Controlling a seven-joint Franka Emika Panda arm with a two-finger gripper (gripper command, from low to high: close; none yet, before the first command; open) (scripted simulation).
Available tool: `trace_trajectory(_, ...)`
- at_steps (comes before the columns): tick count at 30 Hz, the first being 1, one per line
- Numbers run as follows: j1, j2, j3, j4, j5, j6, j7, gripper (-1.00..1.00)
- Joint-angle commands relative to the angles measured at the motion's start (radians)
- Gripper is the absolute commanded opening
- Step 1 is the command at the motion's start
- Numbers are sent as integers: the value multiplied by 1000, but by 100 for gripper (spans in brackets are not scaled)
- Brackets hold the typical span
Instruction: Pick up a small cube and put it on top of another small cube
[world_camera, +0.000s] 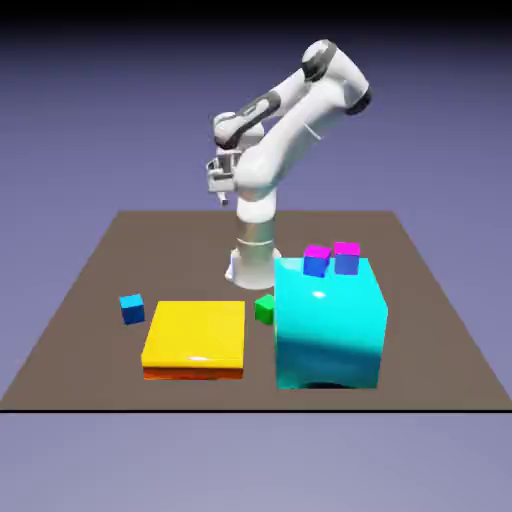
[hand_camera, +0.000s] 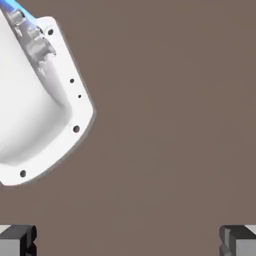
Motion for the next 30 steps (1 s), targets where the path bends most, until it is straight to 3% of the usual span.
trace_trajectory(1,-36,-4,-29,1,-17,-24,-33,0)
trace_trajectory(30,-1087,-134,-882,16,-514,-715,-998,0)
